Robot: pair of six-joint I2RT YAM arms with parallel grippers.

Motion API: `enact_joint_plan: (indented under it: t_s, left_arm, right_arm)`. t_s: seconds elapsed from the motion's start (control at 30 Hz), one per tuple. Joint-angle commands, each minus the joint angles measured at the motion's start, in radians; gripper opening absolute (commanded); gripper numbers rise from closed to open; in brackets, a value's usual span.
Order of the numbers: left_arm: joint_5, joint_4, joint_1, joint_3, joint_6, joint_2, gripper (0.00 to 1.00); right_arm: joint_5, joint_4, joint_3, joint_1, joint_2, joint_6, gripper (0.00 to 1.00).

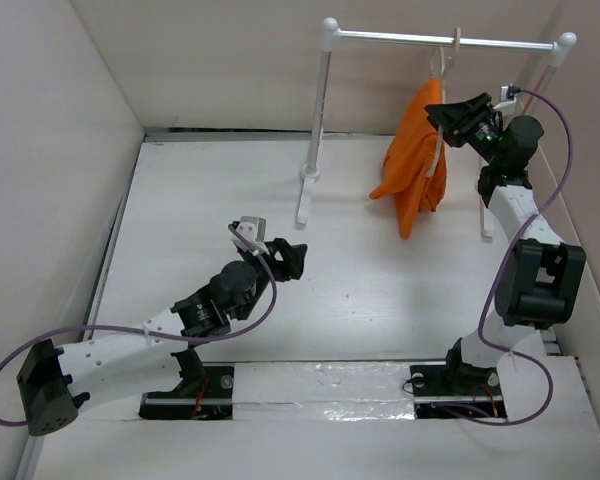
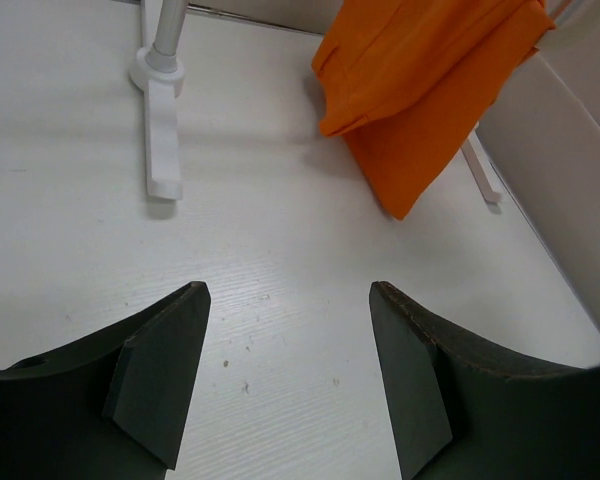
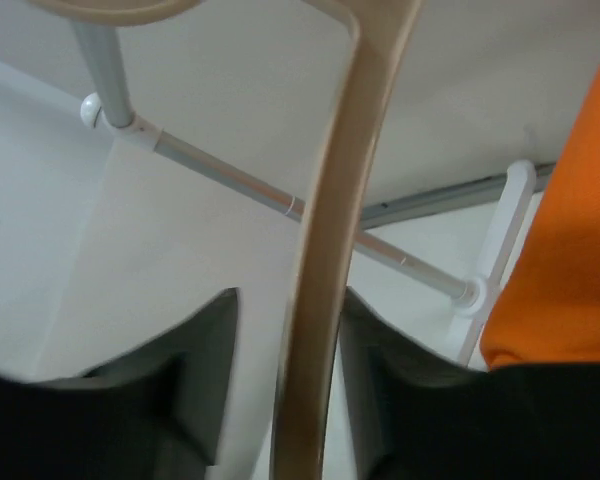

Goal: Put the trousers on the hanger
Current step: Place the hanger at the clothesline, then reset both arms

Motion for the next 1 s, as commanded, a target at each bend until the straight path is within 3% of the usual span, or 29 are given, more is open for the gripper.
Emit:
enact_joint_plan:
  t_s: [0.0, 0.03, 0.17, 0.33, 0.5, 0.63, 0.77, 0.97]
  left_arm:
    - [-0.051, 0.013, -0.002, 0.012, 0.003, -0.028, 0.63]
    - [-0.054, 0.002, -0.002, 0.016, -0.001, -0.031, 0.63]
    - [-0.076, -0.036, -0.002, 0.035, -0.032, -0.055, 0.65]
    - [-0.074, -0.093, -0.002, 0.067, -0.070, -0.084, 0.66]
    - [-0.097, -0.137, -0.002, 0.076, -0.104, -0.170, 0.66]
    - [-0.117, -0.179, -0.002, 0.073, -0.116, -0.265, 0.66]
    - [-0.125, -0.234, -0.002, 0.078, -0.150, -0.369, 0.67]
    - [-0.107, -0.346, -0.002, 0.087, -0.210, -0.491, 0.66]
  right_arm:
    - [-0.003, 0.185, -0.015, -0.016, -0.084, -0.084, 0.79]
    - [0.004, 0.161, -0.019, -0.016, -0.099, -0.115, 1.00]
    - [0.073, -0.031, -0.055, -0.026, -0.207, -0.290, 1.00]
    - [0.240, -0.149, -0.233, -0.026, -0.475, -0.494, 1.00]
    - [0.213, -0.096, -0.482, -0.003, -0.757, -0.531, 1.00]
    - [0.095, -0.178, -0.588, 0.024, -0.980, -0.589, 1.00]
    - [0.031, -0.474, -0.546, 0.124, -1.109, -0.756, 1.00]
    - [0.033, -0.885, -0.466, 0.171, -1.311, -0.982, 1.00]
